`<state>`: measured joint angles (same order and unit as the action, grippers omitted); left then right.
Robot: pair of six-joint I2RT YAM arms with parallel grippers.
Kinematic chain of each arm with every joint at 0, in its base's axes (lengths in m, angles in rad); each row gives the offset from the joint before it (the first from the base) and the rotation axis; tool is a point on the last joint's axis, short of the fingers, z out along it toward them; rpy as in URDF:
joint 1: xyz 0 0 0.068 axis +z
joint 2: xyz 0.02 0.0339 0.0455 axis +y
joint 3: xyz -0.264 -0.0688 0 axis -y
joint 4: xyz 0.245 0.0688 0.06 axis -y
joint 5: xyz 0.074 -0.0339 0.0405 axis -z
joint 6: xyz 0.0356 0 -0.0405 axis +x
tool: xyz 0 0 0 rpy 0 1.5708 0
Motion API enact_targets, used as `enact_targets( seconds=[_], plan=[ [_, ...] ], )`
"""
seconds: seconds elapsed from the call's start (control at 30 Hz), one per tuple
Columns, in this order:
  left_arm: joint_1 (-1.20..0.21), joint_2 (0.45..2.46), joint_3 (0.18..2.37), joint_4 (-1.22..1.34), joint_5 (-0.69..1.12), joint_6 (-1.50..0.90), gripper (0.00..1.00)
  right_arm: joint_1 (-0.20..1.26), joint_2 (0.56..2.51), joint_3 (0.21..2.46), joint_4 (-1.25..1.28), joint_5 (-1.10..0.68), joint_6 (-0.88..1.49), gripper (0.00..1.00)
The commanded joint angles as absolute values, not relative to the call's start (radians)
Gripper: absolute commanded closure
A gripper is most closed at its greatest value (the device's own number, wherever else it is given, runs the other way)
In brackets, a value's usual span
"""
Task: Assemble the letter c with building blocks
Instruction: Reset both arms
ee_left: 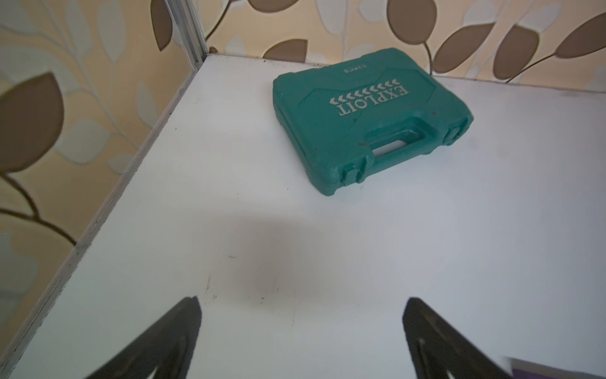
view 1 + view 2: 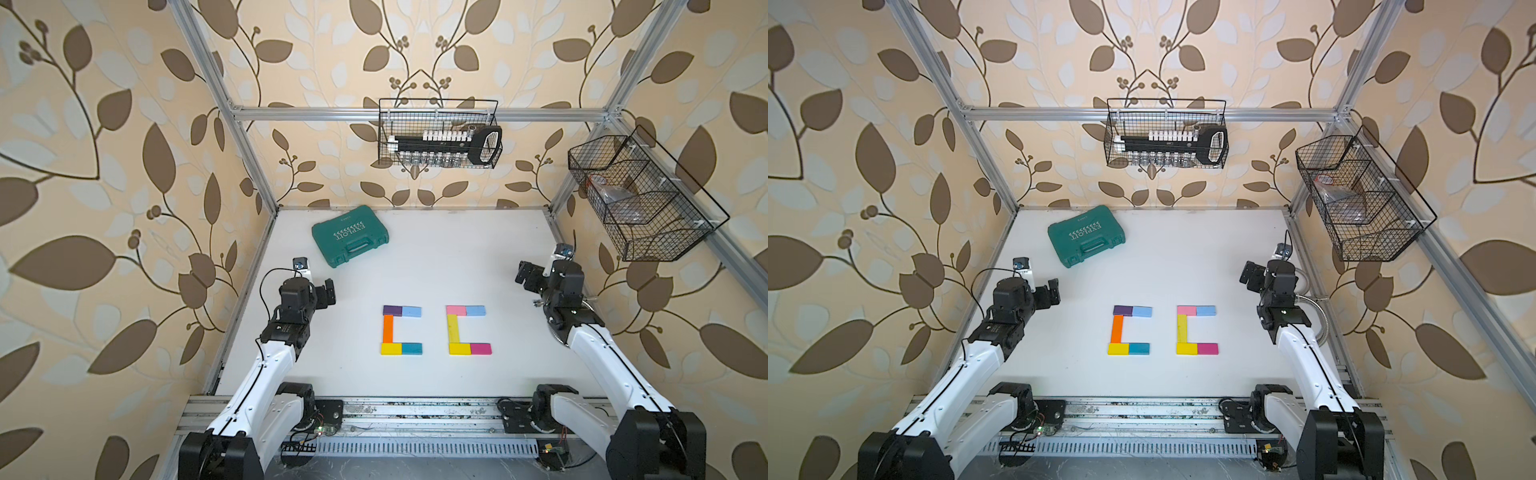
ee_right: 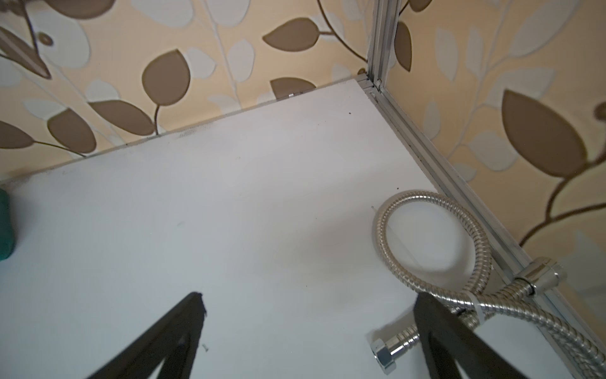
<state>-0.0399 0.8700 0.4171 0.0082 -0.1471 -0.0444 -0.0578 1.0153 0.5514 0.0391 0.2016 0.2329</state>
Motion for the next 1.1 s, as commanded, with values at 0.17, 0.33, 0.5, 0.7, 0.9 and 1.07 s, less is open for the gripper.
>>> enact_targets(
  seconds=[0.17, 0.33, 0.5, 0.7, 0.9, 1.07],
  plan=[
    [-0.040, 0.976, 0.333, 0.338, -0.165, -0.009, 0.01, -0.033, 1.116, 0.405, 0.383, 0.204, 0.142, 0.02],
    [-0.039, 1.156, 0.312, 0.556, -0.138, -0.034, 0.01, -0.016, 1.256, 0.367, 0.577, 0.181, 0.092, 0.02],
    [-0.040, 1.299, 0.324, 0.699, -0.120, -0.019, 0.01, -0.010, 1.359, 0.306, 0.814, 0.115, 0.052, 0.02],
    [-0.037, 1.433, 0.316, 0.824, -0.084, -0.001, 0.01, 0.006, 1.498, 0.326, 0.898, 0.115, 0.032, 0.02],
    [-0.043, 1.495, 0.381, 0.746, -0.072, 0.009, 0.01, 0.009, 1.512, 0.380, 0.806, 0.117, 0.031, 0.02],
    [-0.012, 1.512, 0.416, 0.696, -0.023, -0.007, 0.01, 0.015, 1.499, 0.366, 0.820, 0.127, 0.028, 0.02]
  ],
)
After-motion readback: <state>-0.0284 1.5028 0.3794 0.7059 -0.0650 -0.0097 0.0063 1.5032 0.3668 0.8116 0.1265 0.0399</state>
